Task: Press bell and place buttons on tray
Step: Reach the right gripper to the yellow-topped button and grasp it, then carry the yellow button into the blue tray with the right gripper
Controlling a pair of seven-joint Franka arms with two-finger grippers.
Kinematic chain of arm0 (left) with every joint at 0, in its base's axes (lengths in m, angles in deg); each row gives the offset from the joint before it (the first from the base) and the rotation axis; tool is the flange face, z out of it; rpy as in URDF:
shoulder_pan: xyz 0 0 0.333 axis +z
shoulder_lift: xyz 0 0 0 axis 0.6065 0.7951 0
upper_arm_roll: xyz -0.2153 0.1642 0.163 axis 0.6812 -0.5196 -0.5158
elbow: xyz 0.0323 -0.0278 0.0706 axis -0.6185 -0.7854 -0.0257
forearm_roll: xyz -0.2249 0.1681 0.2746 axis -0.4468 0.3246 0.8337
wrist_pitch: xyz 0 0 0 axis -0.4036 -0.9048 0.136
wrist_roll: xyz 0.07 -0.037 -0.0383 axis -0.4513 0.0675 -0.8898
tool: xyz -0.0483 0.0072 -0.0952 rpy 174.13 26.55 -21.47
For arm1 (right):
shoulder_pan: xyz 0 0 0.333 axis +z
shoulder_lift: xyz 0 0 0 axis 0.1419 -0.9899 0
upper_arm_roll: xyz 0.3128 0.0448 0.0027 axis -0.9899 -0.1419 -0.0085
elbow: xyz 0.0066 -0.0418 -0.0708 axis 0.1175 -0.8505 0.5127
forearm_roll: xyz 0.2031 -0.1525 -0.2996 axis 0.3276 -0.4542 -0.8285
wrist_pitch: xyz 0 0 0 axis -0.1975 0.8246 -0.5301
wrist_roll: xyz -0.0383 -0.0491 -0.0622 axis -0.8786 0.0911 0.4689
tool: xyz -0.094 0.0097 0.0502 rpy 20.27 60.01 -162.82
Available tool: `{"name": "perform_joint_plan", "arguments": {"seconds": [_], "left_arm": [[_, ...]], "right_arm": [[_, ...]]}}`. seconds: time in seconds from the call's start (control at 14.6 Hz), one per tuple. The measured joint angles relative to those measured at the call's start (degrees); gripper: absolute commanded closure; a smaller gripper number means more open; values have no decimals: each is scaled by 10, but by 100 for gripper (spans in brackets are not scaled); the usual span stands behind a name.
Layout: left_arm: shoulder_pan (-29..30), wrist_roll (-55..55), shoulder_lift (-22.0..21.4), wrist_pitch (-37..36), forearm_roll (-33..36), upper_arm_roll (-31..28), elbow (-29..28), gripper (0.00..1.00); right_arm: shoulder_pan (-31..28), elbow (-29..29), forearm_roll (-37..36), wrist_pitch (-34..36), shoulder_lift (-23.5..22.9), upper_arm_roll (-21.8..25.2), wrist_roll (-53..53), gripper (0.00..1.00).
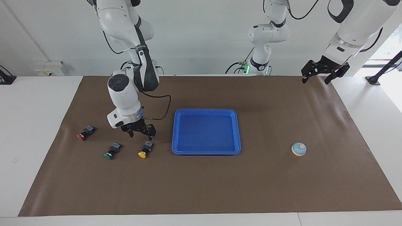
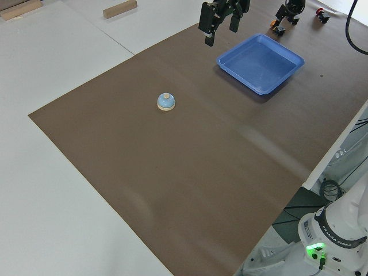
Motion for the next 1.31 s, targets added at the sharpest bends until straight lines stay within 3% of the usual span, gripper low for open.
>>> {"name": "perform_joint_plan", "arguments": {"seconds": [0.34,0.41,0.48,0.55,0.62,1.1,1.31], "left_arm": [[0,0,0,0,0,0,0,0],[0,0,0,0,0,0,0,0],[0,0,0,0,0,0,0,0],[0,0,0,0,0,0,0,0],[0,0,0,0,0,0,0,0],[0,0,0,0,0,0,0,0],[0,0,0,0,0,0,0,0]], "right_arm": [[0,2,-2,-41,-34,0,0,0],[0,2,-3,-41,-37,0,-1,9],[0,3,-3,-41,-38,0,-2,32],[0,3,-3,-41,-39,0,-4,73],[0,3,-3,-41,-39,0,-5,100],[0,8,-4,-38,-39,0,-5,100],[0,56,-4,34,-38,-1,-5,100]]}}
